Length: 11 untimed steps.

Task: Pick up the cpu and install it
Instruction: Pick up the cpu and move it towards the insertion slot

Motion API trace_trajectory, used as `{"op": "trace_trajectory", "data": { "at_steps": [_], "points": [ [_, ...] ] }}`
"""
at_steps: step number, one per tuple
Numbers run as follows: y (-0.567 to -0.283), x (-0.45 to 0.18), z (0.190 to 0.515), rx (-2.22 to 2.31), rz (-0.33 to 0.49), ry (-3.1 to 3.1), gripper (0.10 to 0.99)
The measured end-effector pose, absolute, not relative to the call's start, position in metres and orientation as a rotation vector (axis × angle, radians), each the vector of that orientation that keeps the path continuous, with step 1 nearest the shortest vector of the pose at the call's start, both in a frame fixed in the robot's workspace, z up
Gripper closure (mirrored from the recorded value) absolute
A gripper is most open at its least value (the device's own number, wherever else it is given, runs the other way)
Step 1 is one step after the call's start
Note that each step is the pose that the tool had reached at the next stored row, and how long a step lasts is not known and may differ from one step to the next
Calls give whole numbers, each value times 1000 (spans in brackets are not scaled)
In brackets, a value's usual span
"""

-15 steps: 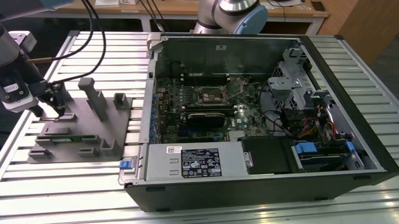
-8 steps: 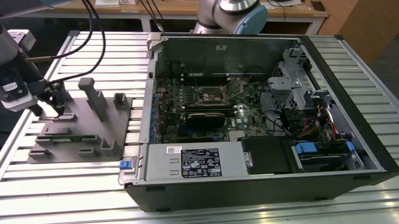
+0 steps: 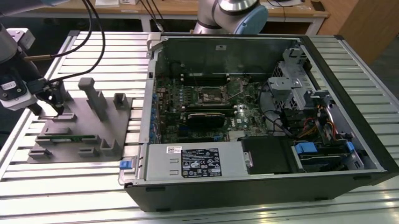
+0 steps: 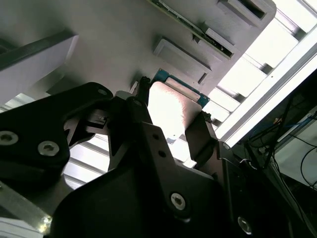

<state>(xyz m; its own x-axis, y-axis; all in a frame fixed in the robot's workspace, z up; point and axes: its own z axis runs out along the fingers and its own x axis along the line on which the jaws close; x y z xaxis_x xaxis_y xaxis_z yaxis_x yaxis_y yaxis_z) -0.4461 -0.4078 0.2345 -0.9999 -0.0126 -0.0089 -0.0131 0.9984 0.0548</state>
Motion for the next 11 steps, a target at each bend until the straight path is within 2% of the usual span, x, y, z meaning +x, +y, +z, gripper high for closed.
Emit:
{"op": "trace_trajectory", "data": {
  "at_steps": [11],
  "points": [
    [-408,-446,241,-20,89,3132,541]
  ]
}}
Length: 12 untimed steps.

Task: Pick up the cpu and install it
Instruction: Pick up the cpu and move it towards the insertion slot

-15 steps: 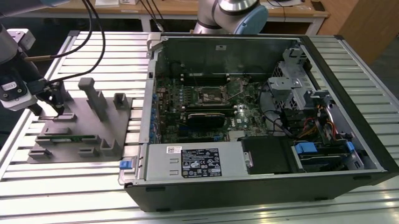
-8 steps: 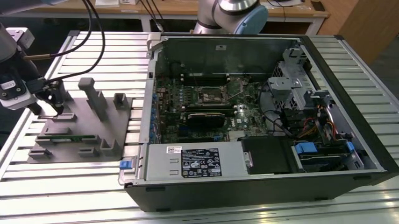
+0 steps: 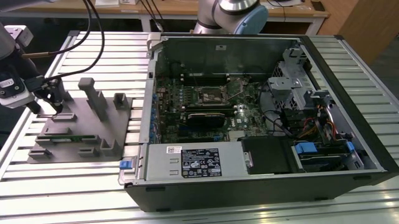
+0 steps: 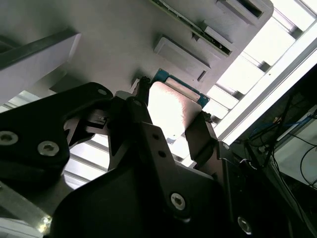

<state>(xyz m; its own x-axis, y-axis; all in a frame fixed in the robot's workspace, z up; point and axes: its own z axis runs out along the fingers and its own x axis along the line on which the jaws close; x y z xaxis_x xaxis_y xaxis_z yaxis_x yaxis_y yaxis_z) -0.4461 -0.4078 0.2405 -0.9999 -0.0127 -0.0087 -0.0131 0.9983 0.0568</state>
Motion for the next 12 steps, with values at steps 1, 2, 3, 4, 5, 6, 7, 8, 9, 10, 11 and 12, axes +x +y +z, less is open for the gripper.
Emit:
{"op": "trace_trajectory", "data": {
  "at_steps": [1,2,3,4,5,6,7,8,9,10,11,12],
  "points": [
    [-408,-446,241,-20,90,3132,541],
    [-408,-446,241,-20,90,3132,541],
    [-408,-446,242,-20,90,3132,541],
    [-408,-446,242,-20,91,3132,541],
    [-408,-446,243,-20,91,3132,541],
    [-408,-446,243,-20,91,3132,541],
    [-408,-446,244,-20,91,3132,541],
    [-408,-446,244,-20,92,3132,541],
    [-408,-446,245,-20,92,3132,541],
    [-408,-446,245,-20,92,3132,541],
    [-408,-446,246,-20,93,3132,541],
    [-408,-446,246,-20,93,3132,541]
  ]
}}
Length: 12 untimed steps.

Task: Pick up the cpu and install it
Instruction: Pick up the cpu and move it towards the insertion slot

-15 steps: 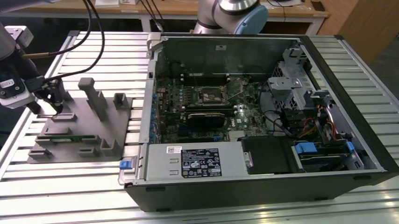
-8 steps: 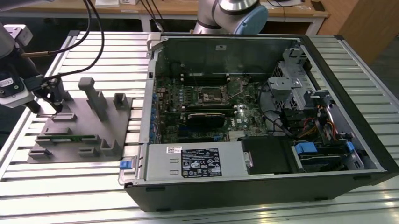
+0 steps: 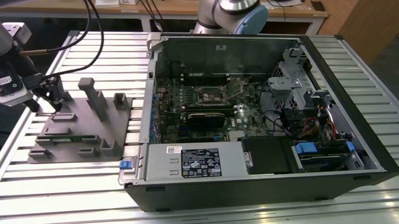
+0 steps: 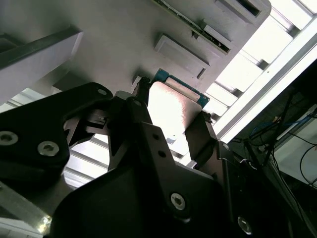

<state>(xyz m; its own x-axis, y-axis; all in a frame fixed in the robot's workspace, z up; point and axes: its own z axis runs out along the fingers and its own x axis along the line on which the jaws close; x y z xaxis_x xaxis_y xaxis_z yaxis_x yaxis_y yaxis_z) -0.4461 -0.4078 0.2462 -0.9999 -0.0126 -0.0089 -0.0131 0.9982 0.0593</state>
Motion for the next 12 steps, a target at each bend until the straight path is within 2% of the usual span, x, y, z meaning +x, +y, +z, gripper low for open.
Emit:
{"op": "trace_trajectory", "data": {
  "at_steps": [12],
  "points": [
    [-408,-446,253,-20,95,3132,541]
  ]
}}
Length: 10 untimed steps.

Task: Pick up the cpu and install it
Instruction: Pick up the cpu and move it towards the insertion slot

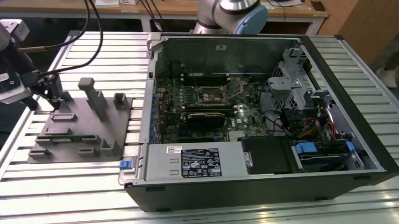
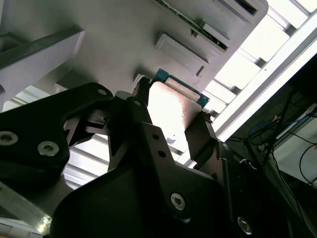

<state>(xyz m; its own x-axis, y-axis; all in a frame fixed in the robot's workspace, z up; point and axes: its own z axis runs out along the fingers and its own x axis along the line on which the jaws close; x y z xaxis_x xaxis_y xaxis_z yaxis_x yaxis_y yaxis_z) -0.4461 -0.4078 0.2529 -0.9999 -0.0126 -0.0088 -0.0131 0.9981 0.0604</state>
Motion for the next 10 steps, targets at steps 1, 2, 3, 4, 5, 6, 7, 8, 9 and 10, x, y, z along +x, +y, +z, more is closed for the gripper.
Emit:
{"op": "trace_trajectory", "data": {
  "at_steps": [1,2,3,4,5,6,7,8,9,10],
  "points": [
    [-408,-446,253,-20,95,3132,541],
    [-408,-446,254,-20,95,3132,541],
    [-408,-446,254,-20,95,3132,541],
    [-408,-446,255,-20,96,3132,541],
    [-408,-446,255,-20,96,3132,541],
    [-408,-446,256,-20,96,3132,541],
    [-408,-446,256,-20,96,3132,541],
    [-408,-446,257,-20,97,3132,541],
    [-408,-446,257,-20,97,3132,541],
    [-408,-446,258,-20,97,3132,541]
  ]
}}
